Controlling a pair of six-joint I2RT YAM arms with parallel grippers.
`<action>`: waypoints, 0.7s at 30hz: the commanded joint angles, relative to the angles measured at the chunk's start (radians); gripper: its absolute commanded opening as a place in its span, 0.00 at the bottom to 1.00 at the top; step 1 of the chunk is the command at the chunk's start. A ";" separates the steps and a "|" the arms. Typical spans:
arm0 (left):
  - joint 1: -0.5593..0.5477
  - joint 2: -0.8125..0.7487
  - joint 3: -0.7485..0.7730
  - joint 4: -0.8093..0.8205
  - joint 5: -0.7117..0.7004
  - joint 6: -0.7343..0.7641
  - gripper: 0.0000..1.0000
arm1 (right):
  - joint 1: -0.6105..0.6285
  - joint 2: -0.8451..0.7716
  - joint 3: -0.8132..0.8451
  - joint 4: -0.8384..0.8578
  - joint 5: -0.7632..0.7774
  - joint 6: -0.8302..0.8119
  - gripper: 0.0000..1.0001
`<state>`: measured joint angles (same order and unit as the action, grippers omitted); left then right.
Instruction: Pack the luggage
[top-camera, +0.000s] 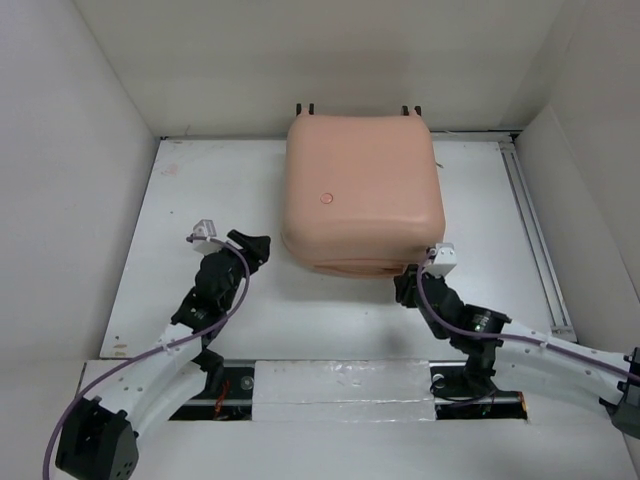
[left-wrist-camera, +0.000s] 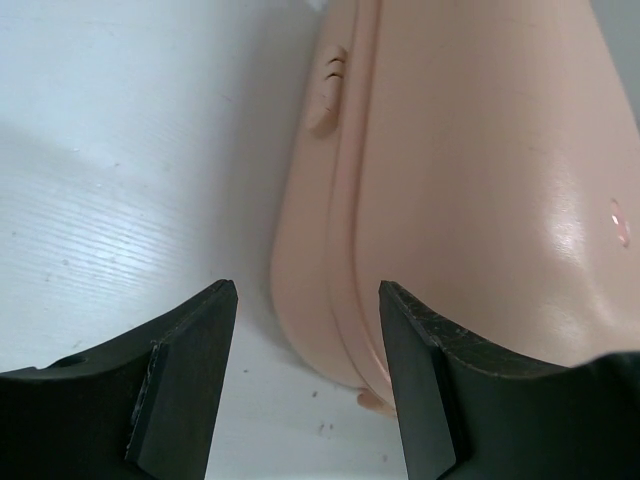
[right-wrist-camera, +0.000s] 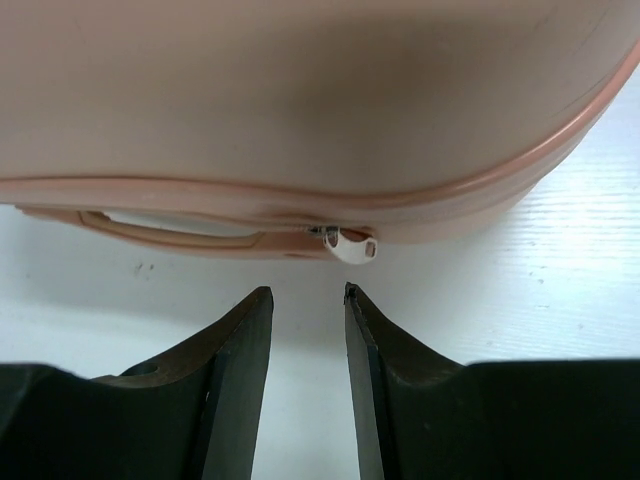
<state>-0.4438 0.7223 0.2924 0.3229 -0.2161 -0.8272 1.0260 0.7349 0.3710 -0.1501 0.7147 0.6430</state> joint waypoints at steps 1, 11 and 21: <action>0.016 -0.005 -0.018 -0.001 -0.009 0.008 0.55 | -0.026 0.004 0.059 0.015 0.057 -0.046 0.41; 0.016 0.032 -0.036 0.073 0.067 0.008 0.55 | -0.181 0.095 0.020 0.222 -0.100 -0.180 0.41; 0.016 0.101 -0.045 0.156 0.136 -0.001 0.54 | -0.213 0.165 0.026 0.337 -0.178 -0.241 0.40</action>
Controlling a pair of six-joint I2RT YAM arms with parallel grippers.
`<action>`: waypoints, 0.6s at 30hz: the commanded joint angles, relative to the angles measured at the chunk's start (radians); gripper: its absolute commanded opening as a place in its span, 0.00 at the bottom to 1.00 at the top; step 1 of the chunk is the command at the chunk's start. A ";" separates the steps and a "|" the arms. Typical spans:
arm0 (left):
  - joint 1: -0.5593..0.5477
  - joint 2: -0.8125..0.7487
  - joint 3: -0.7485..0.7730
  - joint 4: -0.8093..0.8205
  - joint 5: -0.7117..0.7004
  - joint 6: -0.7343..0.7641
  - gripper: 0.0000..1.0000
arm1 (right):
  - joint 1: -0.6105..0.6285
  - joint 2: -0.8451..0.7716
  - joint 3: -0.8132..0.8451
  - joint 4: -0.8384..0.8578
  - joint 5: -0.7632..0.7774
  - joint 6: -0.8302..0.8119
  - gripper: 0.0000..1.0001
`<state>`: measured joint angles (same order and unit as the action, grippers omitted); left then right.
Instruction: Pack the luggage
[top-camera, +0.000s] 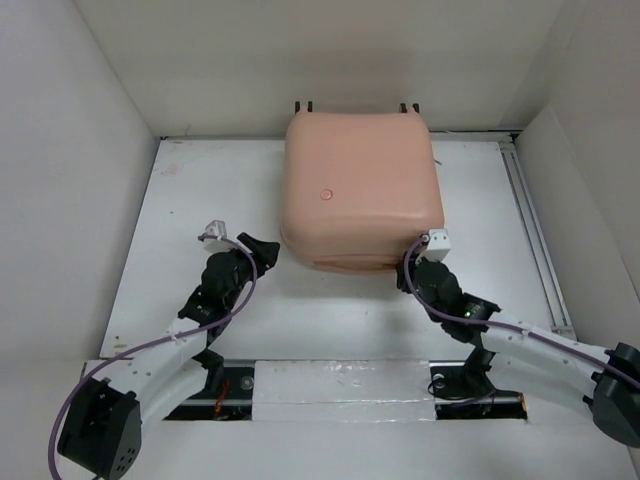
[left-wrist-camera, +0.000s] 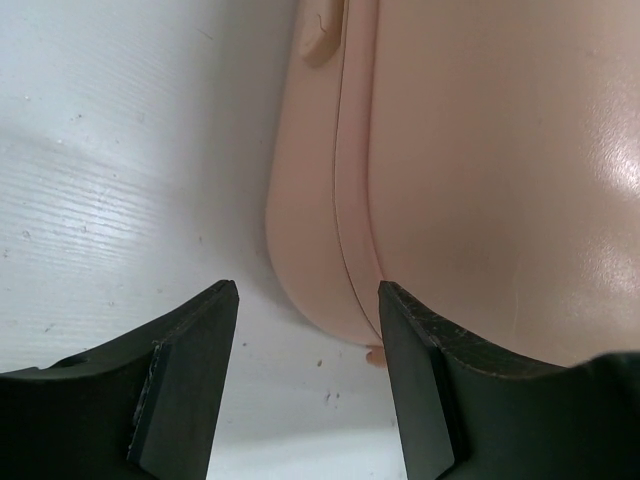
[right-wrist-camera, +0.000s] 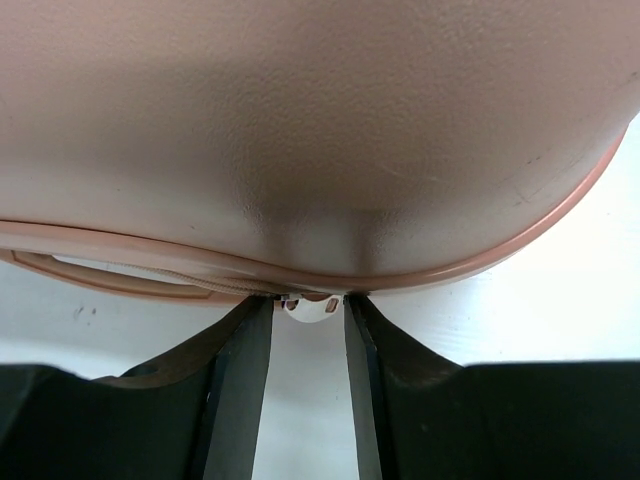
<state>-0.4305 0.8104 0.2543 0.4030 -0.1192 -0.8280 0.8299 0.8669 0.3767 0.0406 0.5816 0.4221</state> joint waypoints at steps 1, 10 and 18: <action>0.003 0.013 -0.007 0.076 0.039 0.000 0.54 | -0.017 0.053 0.021 0.147 -0.045 -0.020 0.40; 0.003 0.013 0.002 0.085 0.049 0.000 0.51 | -0.017 0.090 0.010 0.240 0.055 -0.032 0.00; 0.003 0.110 0.072 0.143 0.114 0.020 0.51 | 0.080 -0.006 -0.024 0.249 -0.086 -0.052 0.00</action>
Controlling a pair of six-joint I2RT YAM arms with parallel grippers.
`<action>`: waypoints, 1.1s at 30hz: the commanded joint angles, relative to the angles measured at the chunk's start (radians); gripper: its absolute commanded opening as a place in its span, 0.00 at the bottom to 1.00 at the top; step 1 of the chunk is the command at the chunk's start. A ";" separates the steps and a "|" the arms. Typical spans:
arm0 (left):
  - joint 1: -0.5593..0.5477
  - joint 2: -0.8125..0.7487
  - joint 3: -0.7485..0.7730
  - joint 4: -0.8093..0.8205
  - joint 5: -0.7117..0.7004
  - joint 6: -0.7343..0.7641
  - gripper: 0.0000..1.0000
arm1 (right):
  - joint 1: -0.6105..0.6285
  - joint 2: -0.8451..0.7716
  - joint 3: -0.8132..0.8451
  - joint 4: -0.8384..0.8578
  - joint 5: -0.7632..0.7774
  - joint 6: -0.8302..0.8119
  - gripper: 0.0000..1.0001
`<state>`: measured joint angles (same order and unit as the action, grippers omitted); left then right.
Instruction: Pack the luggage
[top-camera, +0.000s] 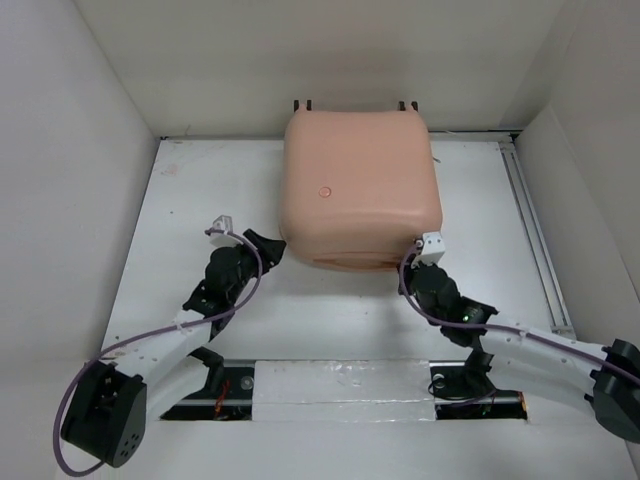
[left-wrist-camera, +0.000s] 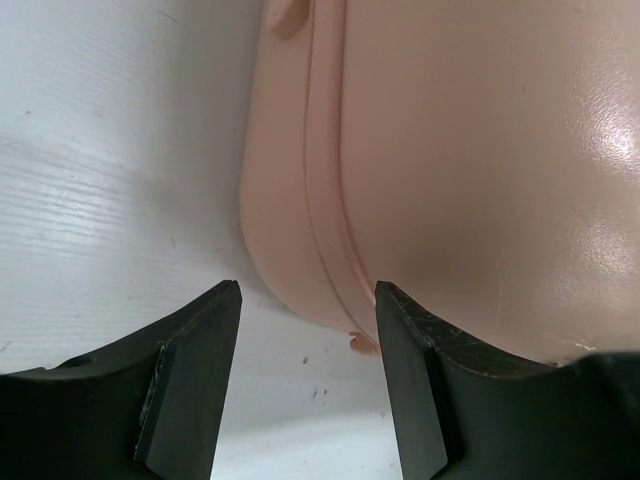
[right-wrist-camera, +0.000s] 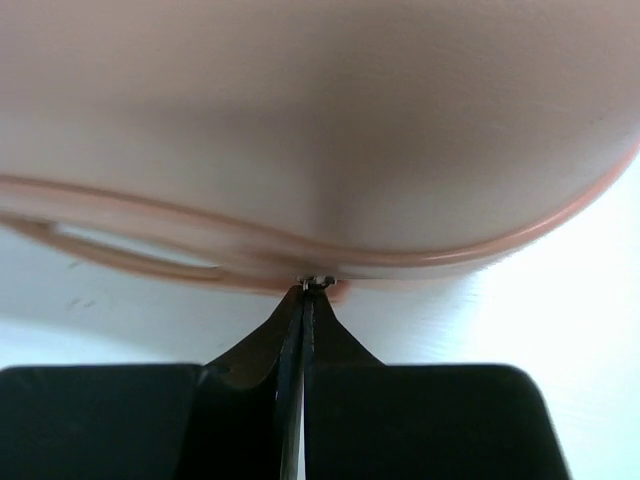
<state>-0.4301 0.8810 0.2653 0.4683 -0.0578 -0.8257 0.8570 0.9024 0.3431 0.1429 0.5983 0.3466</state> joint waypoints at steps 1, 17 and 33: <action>0.002 0.070 0.074 0.090 0.071 0.017 0.51 | 0.063 -0.065 0.010 0.127 -0.148 0.012 0.00; -0.076 0.153 0.147 0.173 0.107 -0.013 0.50 | 0.229 0.209 0.154 0.346 -0.462 0.109 0.00; -0.618 0.211 0.170 0.099 -0.270 0.149 0.23 | 0.341 0.029 0.175 0.047 -0.180 0.138 0.34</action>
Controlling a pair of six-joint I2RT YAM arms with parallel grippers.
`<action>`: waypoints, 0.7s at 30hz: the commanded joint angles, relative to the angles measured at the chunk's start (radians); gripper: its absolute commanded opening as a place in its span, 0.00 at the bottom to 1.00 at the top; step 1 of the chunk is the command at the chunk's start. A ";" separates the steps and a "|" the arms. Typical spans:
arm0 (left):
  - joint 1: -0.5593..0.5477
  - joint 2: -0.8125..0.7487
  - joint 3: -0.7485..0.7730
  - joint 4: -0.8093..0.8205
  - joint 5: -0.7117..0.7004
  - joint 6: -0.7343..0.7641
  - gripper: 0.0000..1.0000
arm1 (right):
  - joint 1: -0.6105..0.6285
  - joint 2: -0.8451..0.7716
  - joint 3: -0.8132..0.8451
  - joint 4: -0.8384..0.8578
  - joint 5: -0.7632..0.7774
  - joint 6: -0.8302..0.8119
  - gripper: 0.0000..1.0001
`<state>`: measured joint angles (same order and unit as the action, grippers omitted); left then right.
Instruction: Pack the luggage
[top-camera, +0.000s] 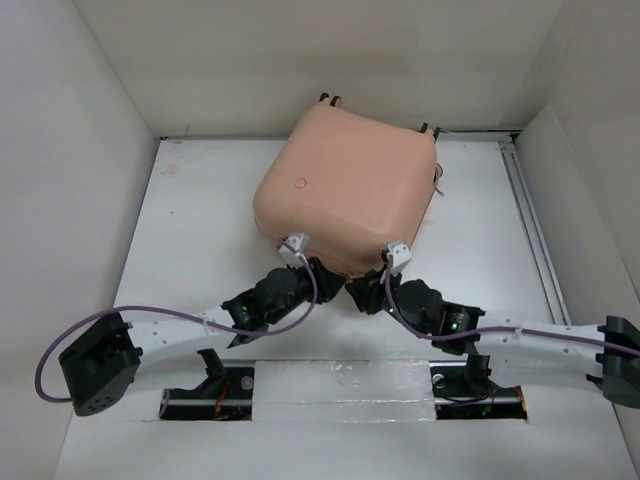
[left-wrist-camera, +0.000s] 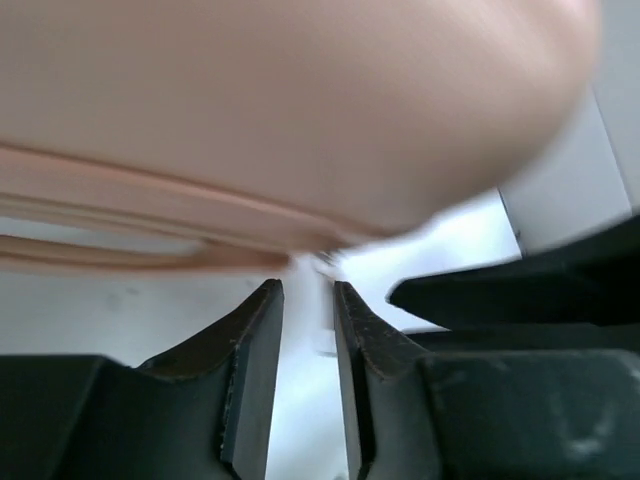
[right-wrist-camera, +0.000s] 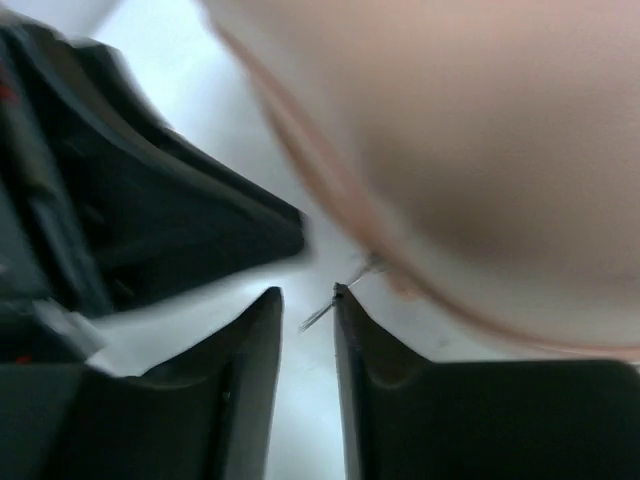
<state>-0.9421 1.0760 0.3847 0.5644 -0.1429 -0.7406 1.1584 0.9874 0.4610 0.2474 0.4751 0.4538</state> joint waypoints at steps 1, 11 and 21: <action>-0.124 0.016 0.051 0.003 -0.195 0.064 0.25 | 0.040 -0.070 0.080 -0.106 -0.056 0.046 0.38; -0.148 0.048 0.022 0.032 -0.173 0.044 0.43 | 0.040 -0.331 0.071 -0.302 0.052 0.066 0.44; -0.311 0.238 0.195 -0.046 -0.408 0.115 0.42 | 0.040 -0.236 0.162 -0.303 0.083 -0.009 0.44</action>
<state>-1.2224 1.2972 0.5068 0.5297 -0.4244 -0.6548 1.1942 0.7223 0.5396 -0.0639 0.5274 0.4862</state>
